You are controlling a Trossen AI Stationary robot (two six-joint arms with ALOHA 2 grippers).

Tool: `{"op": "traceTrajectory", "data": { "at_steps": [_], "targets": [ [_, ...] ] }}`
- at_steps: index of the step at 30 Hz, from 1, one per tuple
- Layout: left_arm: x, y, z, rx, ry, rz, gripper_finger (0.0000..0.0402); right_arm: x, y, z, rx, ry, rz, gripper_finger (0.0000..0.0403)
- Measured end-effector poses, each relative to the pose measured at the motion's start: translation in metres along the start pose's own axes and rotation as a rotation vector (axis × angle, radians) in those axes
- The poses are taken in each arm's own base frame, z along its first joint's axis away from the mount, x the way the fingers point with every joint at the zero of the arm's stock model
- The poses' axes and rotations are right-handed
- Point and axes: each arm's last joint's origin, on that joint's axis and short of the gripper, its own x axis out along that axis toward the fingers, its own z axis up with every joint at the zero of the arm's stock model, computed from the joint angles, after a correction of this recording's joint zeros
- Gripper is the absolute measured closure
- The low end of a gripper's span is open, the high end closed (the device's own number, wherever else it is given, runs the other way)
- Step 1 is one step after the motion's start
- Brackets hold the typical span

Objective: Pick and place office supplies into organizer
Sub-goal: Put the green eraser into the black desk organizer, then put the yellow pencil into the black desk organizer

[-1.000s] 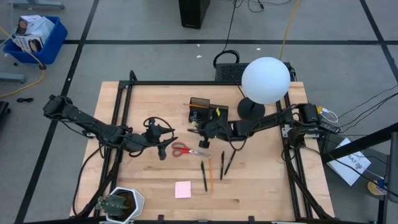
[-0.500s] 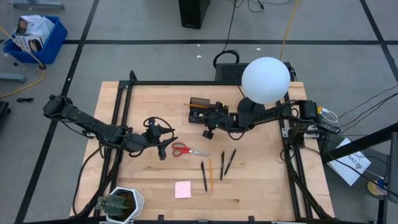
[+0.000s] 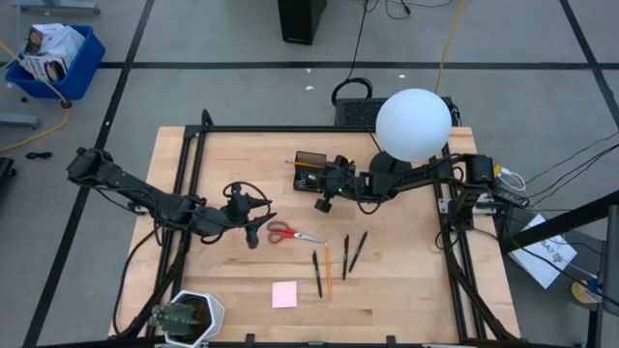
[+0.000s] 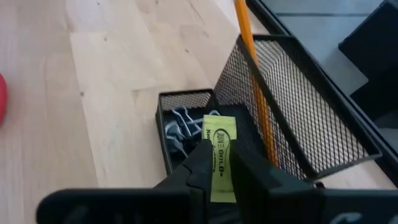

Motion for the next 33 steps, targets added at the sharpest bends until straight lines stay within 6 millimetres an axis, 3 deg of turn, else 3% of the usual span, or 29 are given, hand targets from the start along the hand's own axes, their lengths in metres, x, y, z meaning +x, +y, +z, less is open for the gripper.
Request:
{"op": "traceTrajectory", "data": {
  "at_steps": [15, 24, 33],
  "targets": [
    [0.0, 0.0, 0.0, -0.011, 0.0, 0.0, 0.0222, 0.009, -0.002, -0.002, 0.018, -0.016, 0.016, 0.0368],
    [0.0, 0.0, 0.0, -0.012, 0.001, 0.0, 0.0222, 0.019, -0.002, -0.014, 0.003, 0.031, 0.007, 0.04],
    [0.0, 0.0, 0.0, -0.013, 0.001, 0.0, 0.0222, 0.019, -0.001, -0.013, 0.007, 0.028, 0.008, 0.0402]
  ]
}}
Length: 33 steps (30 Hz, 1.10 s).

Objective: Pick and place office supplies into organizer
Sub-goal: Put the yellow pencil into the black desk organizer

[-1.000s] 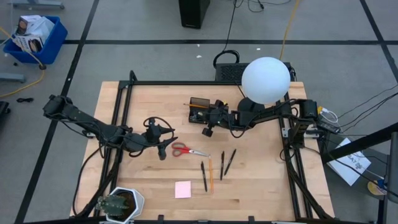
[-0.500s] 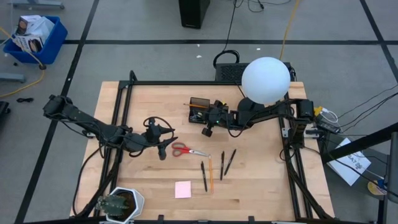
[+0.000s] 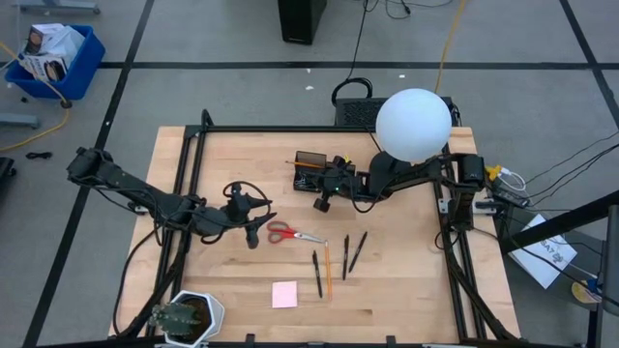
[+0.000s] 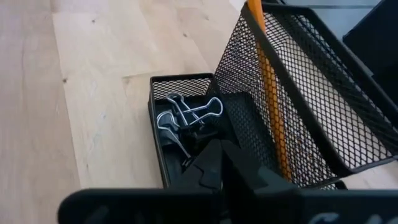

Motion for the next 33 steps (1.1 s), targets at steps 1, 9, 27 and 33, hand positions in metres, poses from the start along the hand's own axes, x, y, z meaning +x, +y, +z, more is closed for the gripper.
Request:
{"op": "traceTrajectory", "data": {
  "at_steps": [1, 9, 27, 33],
  "targets": [
    [0.0, 0.0, 0.0, 0.0, 0.0, 0.0, 0.0222, -0.001, 0.002, 0.0, -0.001, 0.0, 0.011, 0.0401],
    [0.0, 0.0, 0.0, 0.0, 0.0, 0.0, 0.0222, -0.012, 0.026, 0.005, 0.009, -0.045, 0.193, 0.0399],
    [0.0, 0.0, 0.001, -0.021, -0.008, 0.009, 0.0222, -0.062, 0.095, 0.016, -0.014, -0.162, 0.522, 0.0369],
    [0.0, -0.002, 0.009, -0.07, -0.083, -0.005, 0.0222, -0.072, 0.117, 0.019, -0.045, -0.286, 0.587, 0.0291]
  ]
}}
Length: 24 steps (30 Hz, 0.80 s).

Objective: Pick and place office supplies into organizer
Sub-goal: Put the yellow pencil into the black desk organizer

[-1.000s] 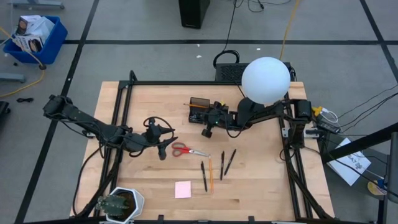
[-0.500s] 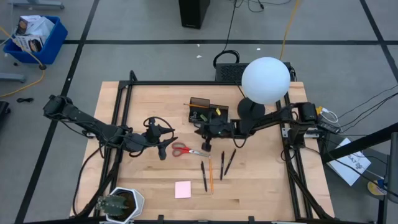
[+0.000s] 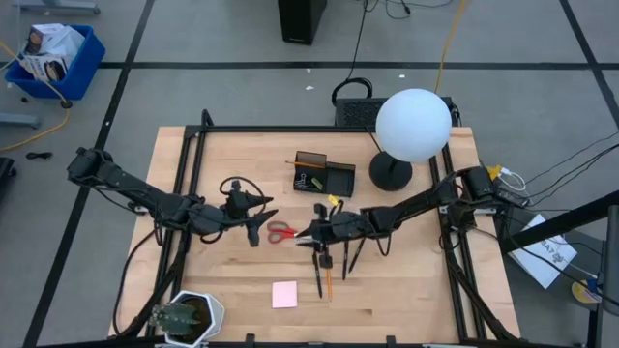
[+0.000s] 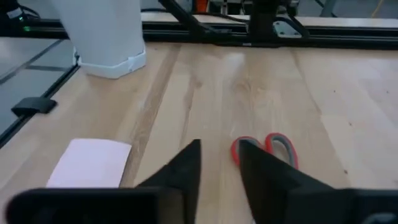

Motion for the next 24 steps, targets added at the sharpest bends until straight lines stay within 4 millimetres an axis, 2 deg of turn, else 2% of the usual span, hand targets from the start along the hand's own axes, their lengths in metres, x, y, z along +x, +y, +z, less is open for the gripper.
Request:
{"op": "traceTrajectory", "data": {
  "at_steps": [4, 9, 16, 20, 24],
  "targets": [
    [0.0, -0.001, 0.0, 0.003, 0.004, -0.02, 0.0222, 0.004, 0.002, -0.003, 0.003, -0.009, 0.003, 0.0234],
    [0.0, 0.0, -0.002, 0.013, 0.021, -0.021, 0.0222, 0.003, 0.004, -0.007, 0.153, 0.03, 0.02, 0.0192],
    [0.0, 0.0, -0.003, 0.022, 0.035, -0.02, 0.0222, -0.002, 0.028, -0.021, 0.235, 0.181, 0.058, 0.0197],
    [0.0, 0.0, -0.003, 0.021, 0.035, -0.02, 0.0222, -0.006, 0.032, -0.033, 0.325, 0.301, 0.008, 0.0208],
    [0.0, 0.0, -0.003, 0.02, 0.033, -0.02, 0.0222, -0.011, 0.034, -0.046, 0.334, 0.419, -0.09, 0.0218]
  ]
}}
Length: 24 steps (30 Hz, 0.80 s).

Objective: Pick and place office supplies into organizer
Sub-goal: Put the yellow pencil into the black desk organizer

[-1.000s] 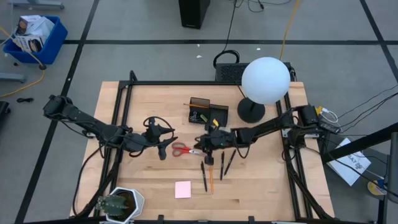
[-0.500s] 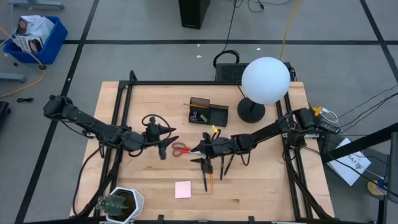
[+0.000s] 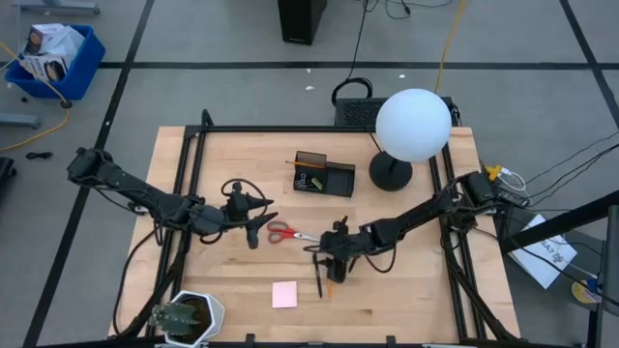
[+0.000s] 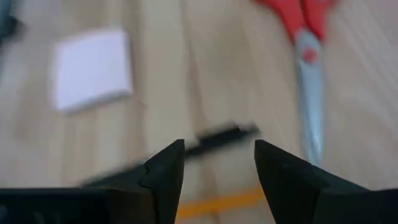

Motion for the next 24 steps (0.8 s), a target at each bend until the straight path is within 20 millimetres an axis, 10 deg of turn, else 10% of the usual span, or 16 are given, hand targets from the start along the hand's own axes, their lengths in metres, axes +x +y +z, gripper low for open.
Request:
{"op": "traceTrajectory", "data": {
  "at_steps": [24],
  "targets": [
    [0.0, 0.0, 0.0, -0.005, -0.001, 0.0, 0.0222, -0.015, 0.002, -0.005, 0.109, -0.039, -0.2, 0.0229]
  ]
}}
